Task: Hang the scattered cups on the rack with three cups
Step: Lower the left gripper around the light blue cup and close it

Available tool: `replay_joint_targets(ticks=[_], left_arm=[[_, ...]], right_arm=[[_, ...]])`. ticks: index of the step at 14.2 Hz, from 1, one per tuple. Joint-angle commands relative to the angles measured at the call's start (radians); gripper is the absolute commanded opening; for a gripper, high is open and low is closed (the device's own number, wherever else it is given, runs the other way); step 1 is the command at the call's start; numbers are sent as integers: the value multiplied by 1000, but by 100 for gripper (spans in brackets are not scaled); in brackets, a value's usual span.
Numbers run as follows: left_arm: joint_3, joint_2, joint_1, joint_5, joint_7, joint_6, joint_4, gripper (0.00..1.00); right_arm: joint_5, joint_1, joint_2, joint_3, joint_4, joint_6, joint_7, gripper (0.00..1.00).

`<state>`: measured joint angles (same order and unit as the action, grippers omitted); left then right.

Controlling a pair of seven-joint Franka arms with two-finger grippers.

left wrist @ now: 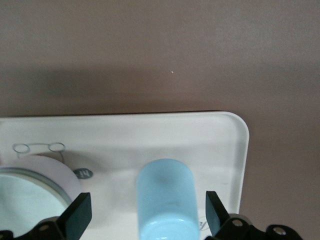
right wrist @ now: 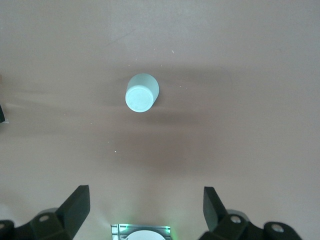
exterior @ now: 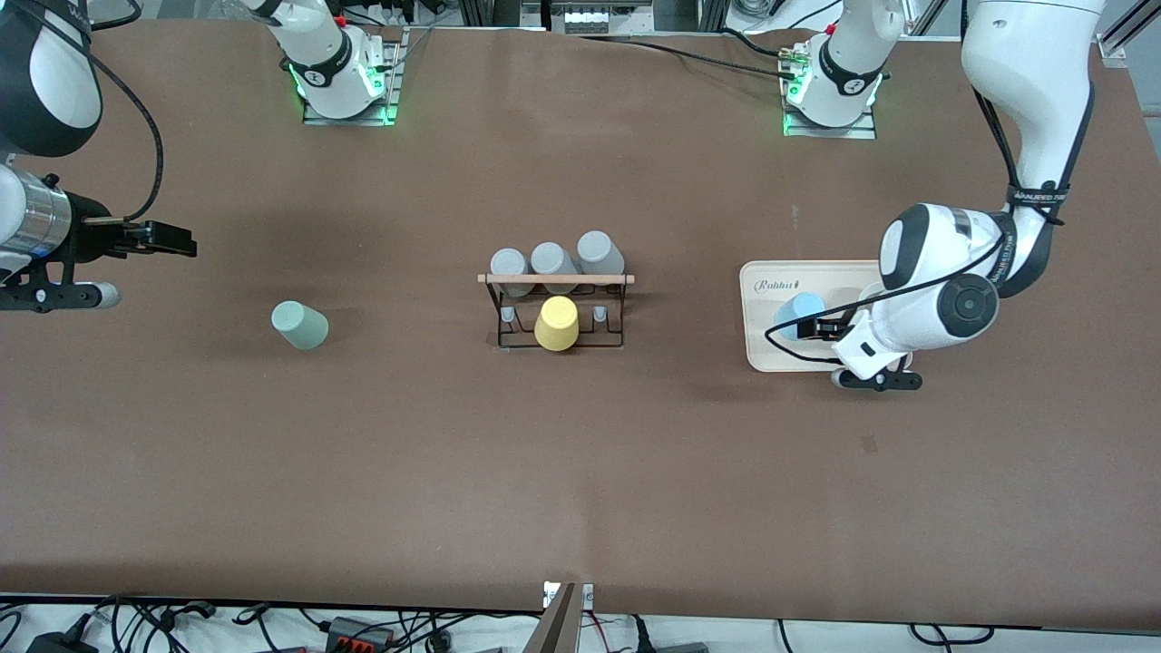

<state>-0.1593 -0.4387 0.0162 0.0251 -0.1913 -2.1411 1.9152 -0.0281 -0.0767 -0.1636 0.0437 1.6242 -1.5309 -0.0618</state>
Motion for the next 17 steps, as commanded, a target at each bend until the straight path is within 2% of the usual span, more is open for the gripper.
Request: replay_joint_targets(ticks=[1, 8, 10, 12, 17], left_arm=[[0, 63, 37, 12, -79, 1, 68, 100], [1, 118, 36, 1, -73, -14, 168, 100], [0, 110, 37, 1, -74, -38, 182, 100], [0, 98, 39, 1, -74, -117, 220, 100], [0, 67, 39, 1, -74, -125, 220, 100]], right_arm=[[-6, 2, 30, 1, 32, 3, -1, 100], [-4, 2, 33, 2, 42, 5, 0, 100], [-4, 2, 33, 2, 43, 5, 0, 100], [-4, 2, 35, 2, 43, 2, 0, 100], [-3, 3, 38, 2, 52, -14, 0, 100]])
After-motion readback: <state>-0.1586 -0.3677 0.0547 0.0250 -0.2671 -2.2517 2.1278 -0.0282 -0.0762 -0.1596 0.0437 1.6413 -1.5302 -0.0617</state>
